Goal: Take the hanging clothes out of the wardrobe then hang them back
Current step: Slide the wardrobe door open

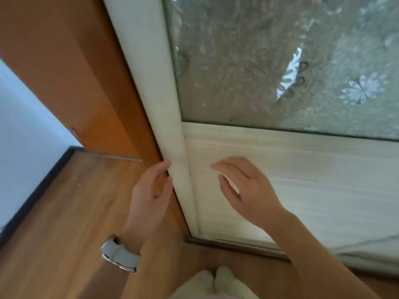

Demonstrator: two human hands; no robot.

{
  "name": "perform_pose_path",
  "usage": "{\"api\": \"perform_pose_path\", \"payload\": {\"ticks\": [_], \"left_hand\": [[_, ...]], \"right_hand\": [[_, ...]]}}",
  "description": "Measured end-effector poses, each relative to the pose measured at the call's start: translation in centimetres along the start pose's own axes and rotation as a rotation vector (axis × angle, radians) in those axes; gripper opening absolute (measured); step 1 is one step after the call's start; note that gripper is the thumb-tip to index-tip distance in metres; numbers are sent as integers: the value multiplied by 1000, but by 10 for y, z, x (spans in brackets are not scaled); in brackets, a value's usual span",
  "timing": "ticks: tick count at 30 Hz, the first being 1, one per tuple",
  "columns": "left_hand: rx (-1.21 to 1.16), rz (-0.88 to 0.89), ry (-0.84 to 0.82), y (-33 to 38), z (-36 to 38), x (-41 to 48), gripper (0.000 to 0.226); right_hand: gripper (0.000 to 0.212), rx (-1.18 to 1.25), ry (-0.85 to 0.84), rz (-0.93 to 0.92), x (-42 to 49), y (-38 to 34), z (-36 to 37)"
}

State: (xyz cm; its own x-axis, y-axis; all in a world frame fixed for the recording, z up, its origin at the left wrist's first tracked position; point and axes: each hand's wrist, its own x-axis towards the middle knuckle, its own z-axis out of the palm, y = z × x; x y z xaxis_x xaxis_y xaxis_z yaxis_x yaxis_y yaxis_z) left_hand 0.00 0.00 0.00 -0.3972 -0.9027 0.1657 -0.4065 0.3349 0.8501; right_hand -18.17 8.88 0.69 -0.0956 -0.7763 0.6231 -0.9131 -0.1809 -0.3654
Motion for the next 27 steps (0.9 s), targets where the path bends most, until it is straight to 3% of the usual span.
{"api": "perform_pose_path", "payload": {"ticks": [2,4,10,14,19,27], "left_hand": [[-6,115,93,14,-6,7,34],[-4,227,125,28,-9,11,37],[124,425,172,37,-7,19,52],[84,404,151,43,6,20,63],[-41,371,240,53,19,25,70],[-239,330,122,59,15,42,70]], "right_hand": [[22,-149,218,-218,30,-10,-1],[30,-319,340,-307,61,-13,-1],[59,-757,292,-243,73,9,8],[62,-804,298,-245,75,12,7],[62,-805,319,-256,74,16,2],[66,-841,327,-238,60,31,-18]]}}
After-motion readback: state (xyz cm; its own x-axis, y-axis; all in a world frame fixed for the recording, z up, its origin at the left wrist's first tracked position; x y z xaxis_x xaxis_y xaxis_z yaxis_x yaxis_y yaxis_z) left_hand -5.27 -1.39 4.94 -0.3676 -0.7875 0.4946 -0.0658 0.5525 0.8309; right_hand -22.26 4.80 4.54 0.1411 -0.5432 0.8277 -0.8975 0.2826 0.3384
